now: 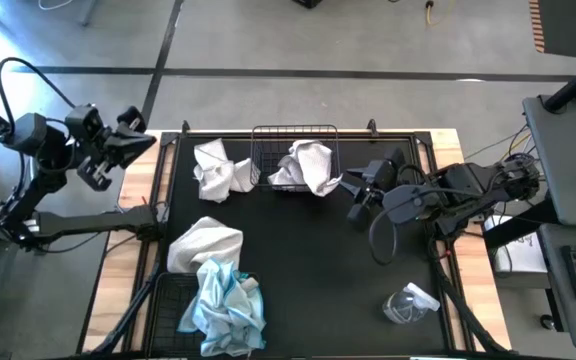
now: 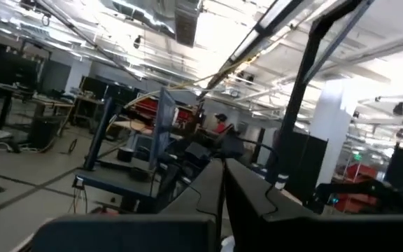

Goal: Sort microfiber towel by color & place in baskets
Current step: Put the top white microfiber cloth into the top wire basket

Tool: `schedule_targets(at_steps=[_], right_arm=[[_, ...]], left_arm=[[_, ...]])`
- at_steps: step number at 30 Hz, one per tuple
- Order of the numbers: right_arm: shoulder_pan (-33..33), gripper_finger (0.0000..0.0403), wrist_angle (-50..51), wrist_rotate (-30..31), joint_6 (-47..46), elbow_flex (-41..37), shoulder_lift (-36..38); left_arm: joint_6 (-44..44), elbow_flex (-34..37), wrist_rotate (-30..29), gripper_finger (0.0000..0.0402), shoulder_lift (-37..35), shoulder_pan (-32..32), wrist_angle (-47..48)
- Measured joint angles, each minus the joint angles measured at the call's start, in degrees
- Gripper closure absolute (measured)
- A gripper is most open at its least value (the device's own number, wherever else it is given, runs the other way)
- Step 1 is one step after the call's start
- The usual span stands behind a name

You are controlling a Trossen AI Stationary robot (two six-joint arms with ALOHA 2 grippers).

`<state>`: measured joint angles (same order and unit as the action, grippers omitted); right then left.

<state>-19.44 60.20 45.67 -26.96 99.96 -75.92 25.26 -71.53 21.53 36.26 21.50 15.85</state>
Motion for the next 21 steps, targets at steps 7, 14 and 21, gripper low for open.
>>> schedule_targets(at_steps=[7,14,21], right_arm=[[0.0,0.0257,0.07,1.01,0.0,0.0,0.02],[0.0,0.0257,0.07,1.04,0.0,0.0,0.04],[0.0,0.0257,0.07,1.03,-0.02,0.0,0.03]], left_arm=[[0.54,0.0,-4.61,0.0402,0.69,0.0,0.03],[0.74,0.0,-4.6,0.0402,0.94,0.0,0.06],[3.29,0.0,-4.51,0.0402,1.28,-0.02,0.03]])
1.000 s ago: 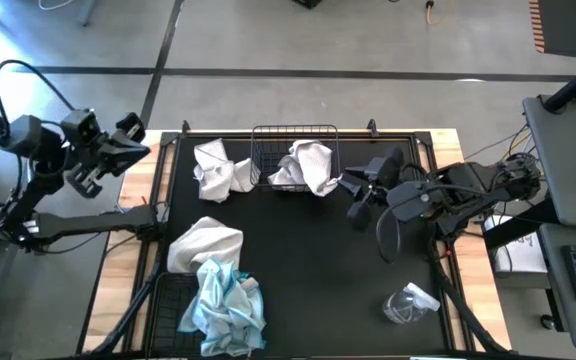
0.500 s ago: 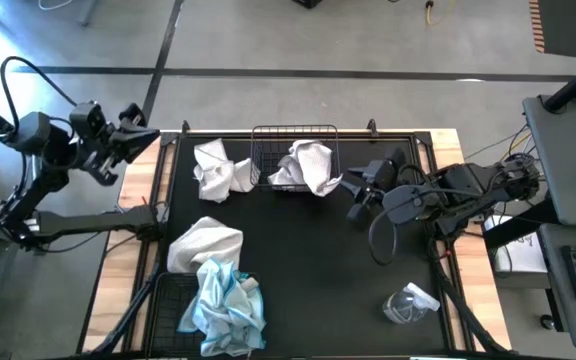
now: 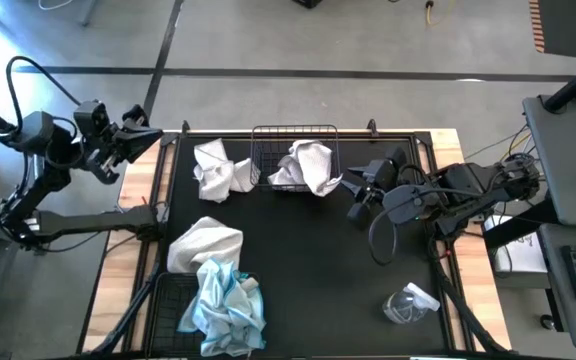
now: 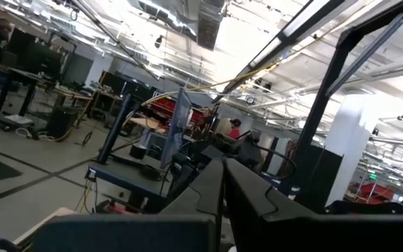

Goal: Sort microfiber towel by color & place in baskets
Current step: Put the top white microfiber cloth into the top wire basket

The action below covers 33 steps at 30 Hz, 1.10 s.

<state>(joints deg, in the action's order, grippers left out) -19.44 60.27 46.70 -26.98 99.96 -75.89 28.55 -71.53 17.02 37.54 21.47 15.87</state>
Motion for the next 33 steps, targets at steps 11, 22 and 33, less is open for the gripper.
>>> schedule_targets(at_steps=[11,22,33], right_arm=[[0.0,0.0257,-0.02,-0.08,-2.96,0.0,-0.03],[0.0,0.0257,2.78,-0.17,-3.02,0.0,-0.03],[0.0,0.0257,2.93,-0.2,-3.04,0.0,-0.01]], left_arm=[[-0.35,-1.23,4.67,0.0402,3.73,0.01,-1.08],[-16.15,-17.34,3.76,0.0402,8.61,0.0,24.03],[-17.67,-28.27,-22.96,0.0402,12.91,0.02,62.78]])
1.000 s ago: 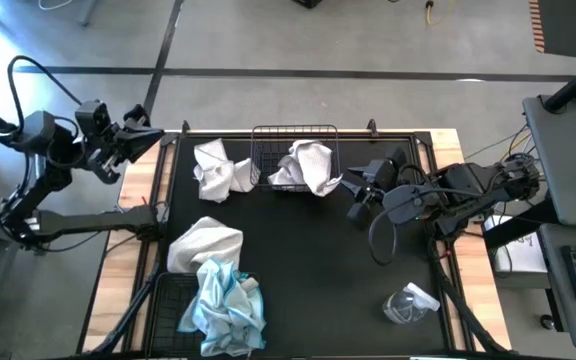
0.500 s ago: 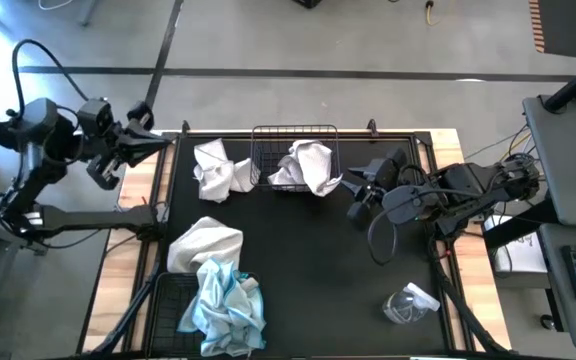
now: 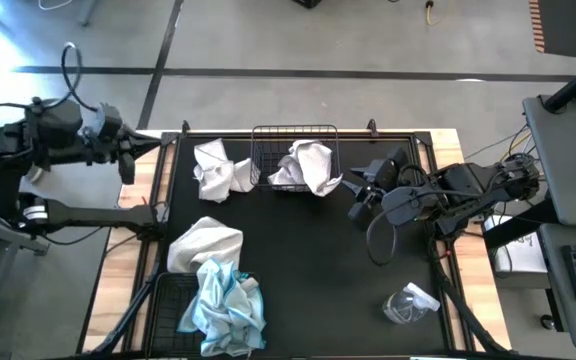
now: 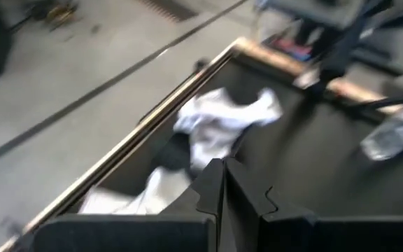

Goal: Sort microfiber towel by color & place in baskets
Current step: Put the top white microfiber cloth into the top wire basket

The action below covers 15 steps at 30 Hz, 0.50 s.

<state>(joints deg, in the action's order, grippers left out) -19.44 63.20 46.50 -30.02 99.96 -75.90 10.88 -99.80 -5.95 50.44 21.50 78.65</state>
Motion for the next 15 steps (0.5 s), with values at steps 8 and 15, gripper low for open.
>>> schedule_targets(at_steps=[8,15], right_arm=[[-0.01,0.0257,0.12,0.0,-2.07,0.0,0.0],[0.0,0.0257,4.19,-0.14,-6.51,0.0,0.02]], left_arm=[[2.86,6.97,-2.56,0.0402,-1.88,-0.02,2.77],[3.59,18.48,-2.54,0.0402,-3.42,-0.01,0.99]])
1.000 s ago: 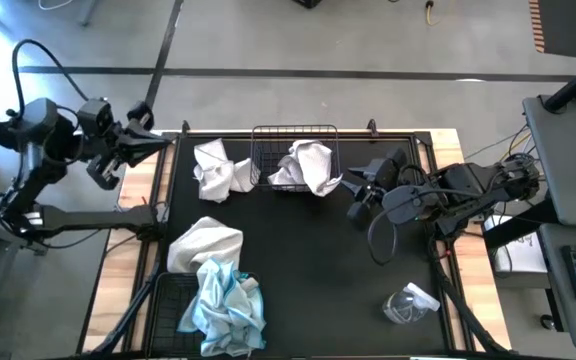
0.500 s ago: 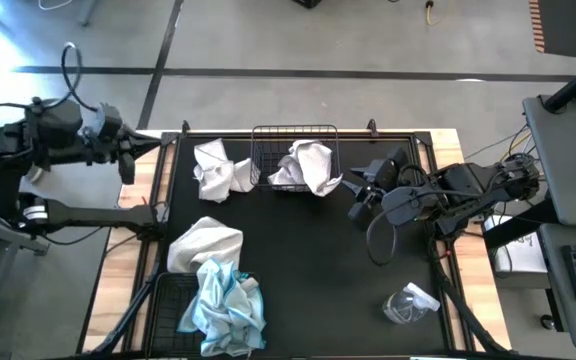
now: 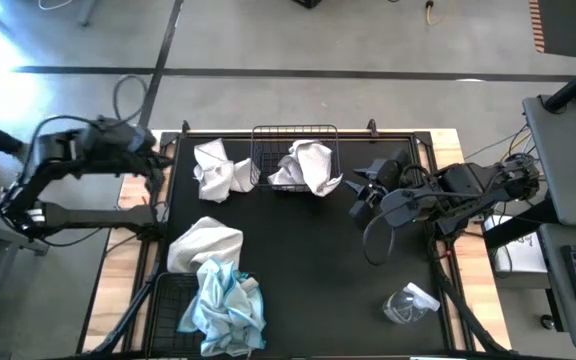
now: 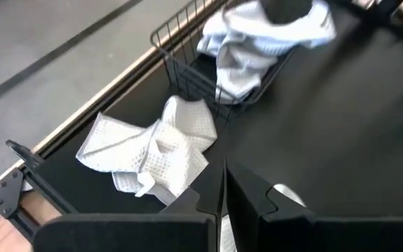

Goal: Sort microfiber towel by color & place in baskets
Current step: Put the top white microfiber cloth into the top wire basket

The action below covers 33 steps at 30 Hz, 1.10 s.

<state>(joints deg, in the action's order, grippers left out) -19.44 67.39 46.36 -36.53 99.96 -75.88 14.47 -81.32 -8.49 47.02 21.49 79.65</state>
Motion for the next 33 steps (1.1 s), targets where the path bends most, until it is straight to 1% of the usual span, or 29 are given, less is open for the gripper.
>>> schedule_targets(at_steps=[5,11,18,22,25,26,28,33], right_arm=[[0.0,0.0257,1.27,-0.05,-0.97,0.0,0.02],[-0.02,0.0257,1.38,-0.06,-0.97,0.0,0.02],[-0.02,0.0257,1.43,-0.45,-0.92,0.0,0.02],[-0.02,0.0257,1.47,-0.6,-0.92,0.0,0.02],[-0.02,0.0257,1.47,-2.26,-0.97,0.0,0.02],[-0.02,0.0257,1.47,-2.69,-0.99,0.0,0.02],[-0.02,0.0257,1.47,-3.03,-0.99,0.0,0.02],[-0.02,0.0257,1.45,-3.07,-0.99,0.0,0.02]], left_arm=[[-4.65,7.08,0.46,0.0402,-0.73,0.01,-5.17],[-7.67,13.52,6.47,0.0402,-1.81,-0.01,-10.86],[-9.11,20.21,6.46,0.0402,-2.3,0.0,-13.49],[-12.0,23.06,10.62,0.0402,-3.02,0.01,-15.85],[-14.91,25.13,15.31,0.0402,-3.81,0.01,-17.27],[-15.53,25.64,15.89,0.0402,-3.98,-0.01,-17.54],[-15.85,26.56,14.91,0.0402,-4.11,-0.01,-17.84],[-11.45,28.97,3.02,0.0402,-4.09,-0.01,-17.72]])
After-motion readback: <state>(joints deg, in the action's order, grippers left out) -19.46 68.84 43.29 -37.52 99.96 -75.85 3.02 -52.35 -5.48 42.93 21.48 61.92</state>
